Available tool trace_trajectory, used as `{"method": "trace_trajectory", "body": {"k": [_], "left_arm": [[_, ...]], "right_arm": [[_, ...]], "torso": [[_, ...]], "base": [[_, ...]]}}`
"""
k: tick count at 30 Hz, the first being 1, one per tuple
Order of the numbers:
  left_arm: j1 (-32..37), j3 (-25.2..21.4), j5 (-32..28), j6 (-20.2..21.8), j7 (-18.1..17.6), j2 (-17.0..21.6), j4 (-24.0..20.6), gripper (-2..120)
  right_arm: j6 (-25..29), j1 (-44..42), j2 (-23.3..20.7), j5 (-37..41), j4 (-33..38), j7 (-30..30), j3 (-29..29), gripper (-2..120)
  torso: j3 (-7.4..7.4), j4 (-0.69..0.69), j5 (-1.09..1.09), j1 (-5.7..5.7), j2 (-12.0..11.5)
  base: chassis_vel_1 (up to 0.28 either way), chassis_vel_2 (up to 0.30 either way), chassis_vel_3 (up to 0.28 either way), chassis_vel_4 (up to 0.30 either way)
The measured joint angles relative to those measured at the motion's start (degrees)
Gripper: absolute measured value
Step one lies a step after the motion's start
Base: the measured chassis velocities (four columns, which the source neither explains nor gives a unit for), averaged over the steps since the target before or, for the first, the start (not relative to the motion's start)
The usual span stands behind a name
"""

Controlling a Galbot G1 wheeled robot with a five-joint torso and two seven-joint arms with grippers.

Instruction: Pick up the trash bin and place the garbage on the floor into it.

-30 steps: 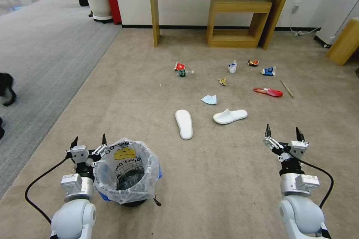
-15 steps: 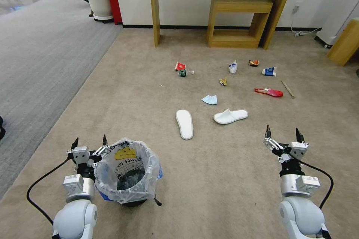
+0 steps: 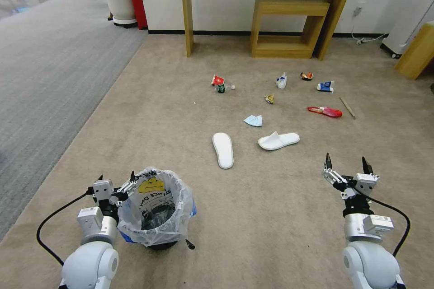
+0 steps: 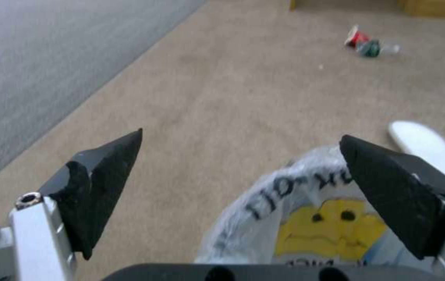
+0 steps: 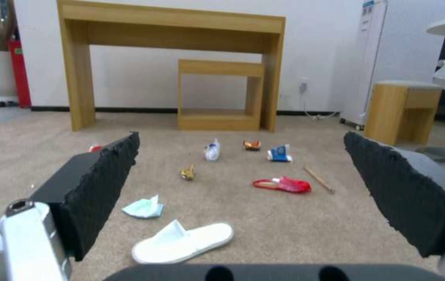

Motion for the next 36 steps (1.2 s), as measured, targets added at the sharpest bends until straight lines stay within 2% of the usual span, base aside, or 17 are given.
{"method": "trace_trajectory", "body": {"k": [10, 19, 36], "left_arm": [[0.52, 1.27, -5.94, 5.68, -5.94, 3.69, -0.63, 100], [1.09, 2.60, -9.03, 7.49, -8.40, 4.96, 1.29, 99], [0.24, 4.54, -9.04, 6.81, -9.45, 4.33, 5.78, 99]], "right_arm": [[-0.35, -1.63, -0.32, 0.09, 1.38, 0.06, 0.69, 100], [-0.82, -2.58, -0.58, 0.09, 2.11, 0.58, 0.70, 100], [-0.89, -3.23, -0.30, -0.05, 3.06, 0.70, 1.08, 100]], "torso": [[0.00, 0.00, 0.01, 0.00, 0.00], [0.00, 0.00, 0.00, 0.00, 0.00], [0.00, 0.00, 0.02, 0.00, 0.00]], "base": [[0.000, 0.000, 0.000, 0.000], [0.000, 0.000, 0.000, 0.000], [0.000, 0.000, 0.000, 0.000]]}}
